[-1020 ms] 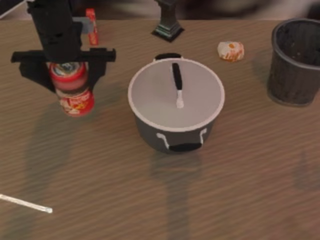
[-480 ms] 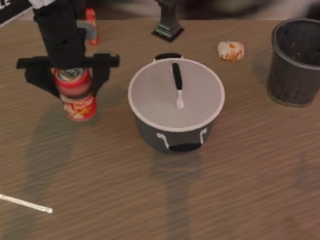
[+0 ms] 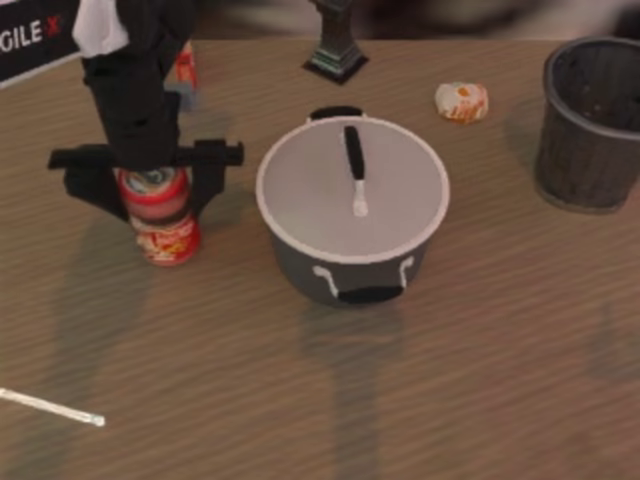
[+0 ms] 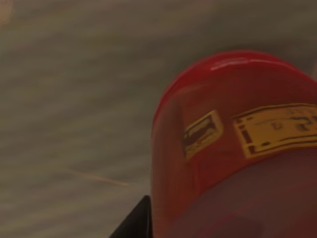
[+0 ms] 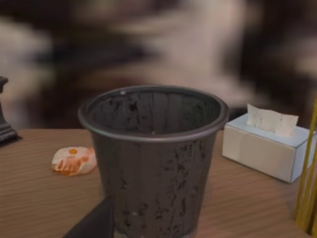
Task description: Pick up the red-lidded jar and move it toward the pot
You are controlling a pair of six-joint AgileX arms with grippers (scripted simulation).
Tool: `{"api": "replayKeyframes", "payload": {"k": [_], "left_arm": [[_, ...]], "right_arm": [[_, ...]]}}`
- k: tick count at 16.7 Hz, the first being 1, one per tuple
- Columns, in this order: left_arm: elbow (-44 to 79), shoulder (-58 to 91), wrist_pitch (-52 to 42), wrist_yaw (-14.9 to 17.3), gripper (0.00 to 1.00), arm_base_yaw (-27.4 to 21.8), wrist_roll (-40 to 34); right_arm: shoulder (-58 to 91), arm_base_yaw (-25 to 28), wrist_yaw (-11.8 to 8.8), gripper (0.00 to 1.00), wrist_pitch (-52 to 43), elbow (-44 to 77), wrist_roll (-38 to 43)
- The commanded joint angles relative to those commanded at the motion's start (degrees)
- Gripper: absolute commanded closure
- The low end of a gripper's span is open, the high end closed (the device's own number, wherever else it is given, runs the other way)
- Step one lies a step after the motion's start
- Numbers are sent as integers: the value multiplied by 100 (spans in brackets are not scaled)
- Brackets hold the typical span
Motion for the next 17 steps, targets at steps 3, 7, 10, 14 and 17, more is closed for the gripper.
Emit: {"api": "replayKeyframes", "payload": {"k": [3, 7, 10, 14, 17], "left_arm": [[0, 0, 0, 0, 77, 0, 0], [0, 0, 0, 0, 47, 0, 0], [0, 0, 0, 0, 25, 0, 0], [0, 0, 0, 0, 0, 0, 0], [0, 0, 0, 0, 0, 0, 0]], "right_arm": [[0, 0, 0, 0, 0, 0, 0], [0, 0, 0, 0, 0, 0, 0], [0, 0, 0, 0, 0, 0, 0], [0, 0, 0, 0, 0, 0, 0], [0, 0, 0, 0, 0, 0, 0]]}}
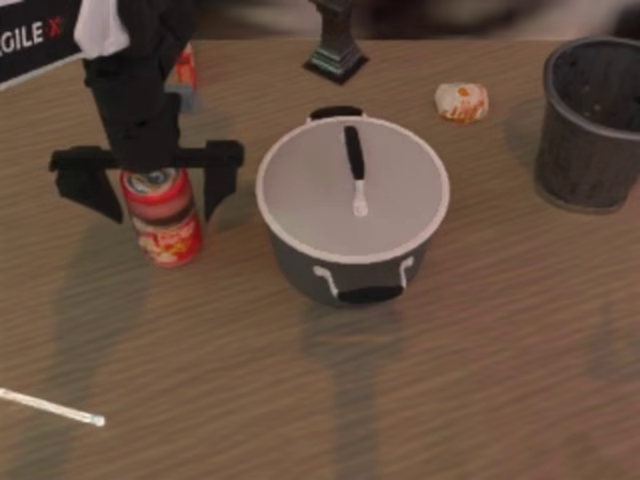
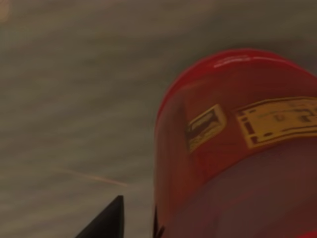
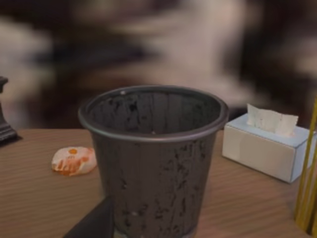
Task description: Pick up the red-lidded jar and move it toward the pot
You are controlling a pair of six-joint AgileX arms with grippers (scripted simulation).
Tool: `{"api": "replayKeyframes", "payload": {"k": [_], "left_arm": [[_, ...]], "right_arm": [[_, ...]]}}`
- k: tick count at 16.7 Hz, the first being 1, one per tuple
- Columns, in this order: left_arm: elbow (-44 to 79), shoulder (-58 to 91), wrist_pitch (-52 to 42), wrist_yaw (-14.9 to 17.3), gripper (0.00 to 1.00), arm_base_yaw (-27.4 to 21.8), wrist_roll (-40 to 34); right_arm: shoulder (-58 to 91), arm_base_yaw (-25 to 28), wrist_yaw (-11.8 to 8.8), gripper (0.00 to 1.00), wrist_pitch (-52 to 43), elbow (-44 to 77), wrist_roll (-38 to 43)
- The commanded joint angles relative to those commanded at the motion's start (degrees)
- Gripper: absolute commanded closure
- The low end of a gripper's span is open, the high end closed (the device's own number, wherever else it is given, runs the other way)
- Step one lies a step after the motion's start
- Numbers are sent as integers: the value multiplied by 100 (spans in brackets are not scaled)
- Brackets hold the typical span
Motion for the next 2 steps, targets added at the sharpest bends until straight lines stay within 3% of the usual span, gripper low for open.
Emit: {"api": "replayKeyframes", "payload": {"k": [2], "left_arm": [[0, 0, 0, 0, 0, 0, 0]], "right_arm": [[0, 0, 0, 0, 0, 0, 0]]}}
